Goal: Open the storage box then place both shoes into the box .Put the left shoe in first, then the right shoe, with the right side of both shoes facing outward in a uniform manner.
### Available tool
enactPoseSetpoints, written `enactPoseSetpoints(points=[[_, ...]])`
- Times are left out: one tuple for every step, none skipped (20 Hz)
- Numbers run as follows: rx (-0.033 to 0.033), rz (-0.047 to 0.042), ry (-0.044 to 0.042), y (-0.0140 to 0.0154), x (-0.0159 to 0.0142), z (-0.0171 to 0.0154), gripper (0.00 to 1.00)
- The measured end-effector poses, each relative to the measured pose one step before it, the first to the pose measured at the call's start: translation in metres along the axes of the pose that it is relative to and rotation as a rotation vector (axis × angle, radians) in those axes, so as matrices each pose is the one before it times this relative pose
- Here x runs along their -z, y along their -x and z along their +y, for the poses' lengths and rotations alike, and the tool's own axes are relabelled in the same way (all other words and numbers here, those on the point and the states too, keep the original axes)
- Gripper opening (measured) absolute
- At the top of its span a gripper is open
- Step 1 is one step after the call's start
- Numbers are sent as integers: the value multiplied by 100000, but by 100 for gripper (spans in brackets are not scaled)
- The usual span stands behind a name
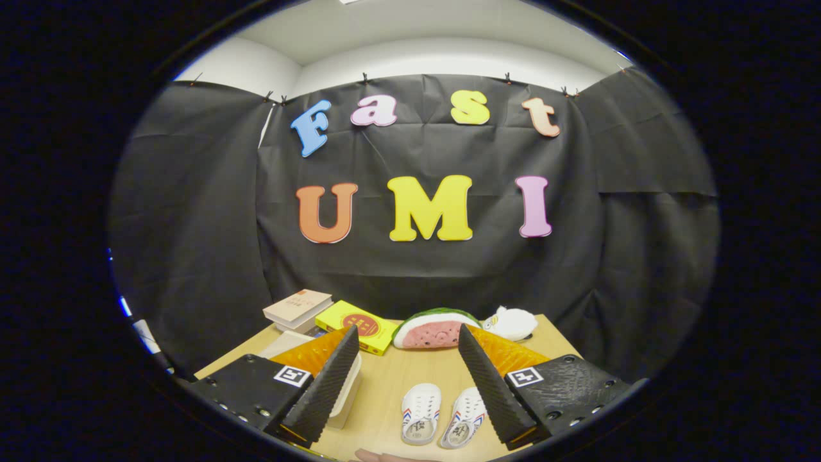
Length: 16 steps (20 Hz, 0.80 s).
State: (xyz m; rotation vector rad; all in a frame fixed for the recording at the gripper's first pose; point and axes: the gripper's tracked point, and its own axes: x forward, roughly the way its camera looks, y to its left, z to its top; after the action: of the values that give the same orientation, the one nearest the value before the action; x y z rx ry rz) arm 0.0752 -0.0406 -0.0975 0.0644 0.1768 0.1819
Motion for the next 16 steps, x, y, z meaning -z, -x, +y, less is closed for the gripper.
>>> enactPoseSetpoints(points=[[-2699,2382,-660,-1218,584,-61,95],[-2600,2607,-661,-1115,505,-138,95],[-2579,2901,-900,-1216,591,-28,95],[-2449,3864,-1599,-1349,886,-141,96],[-3348,4657,-2258,-1259,739,-75,96],[-3609,3954,-2412,-1325,740,78,95],[-2345,3542,-1926,-1289,553,-194,95],[-2014,3150,-1209,-1174,447,-256,95],[-1907,2761,-1259,-1223,313,-146,95],[-1970,2927,-1807,-1341,421,-226,95],[-2154,2862,-1385,-1268,377,-68,95],[-2593,3439,-1833,-1486,585,-2,95],[-3456,3763,-1846,-1320,502,95,95],[-4095,3729,-1959,-1340,663,156,95],[-4805,4271,-1590,-1412,512,224,95],[-3565,4188,-1557,-1147,821,99,95]])
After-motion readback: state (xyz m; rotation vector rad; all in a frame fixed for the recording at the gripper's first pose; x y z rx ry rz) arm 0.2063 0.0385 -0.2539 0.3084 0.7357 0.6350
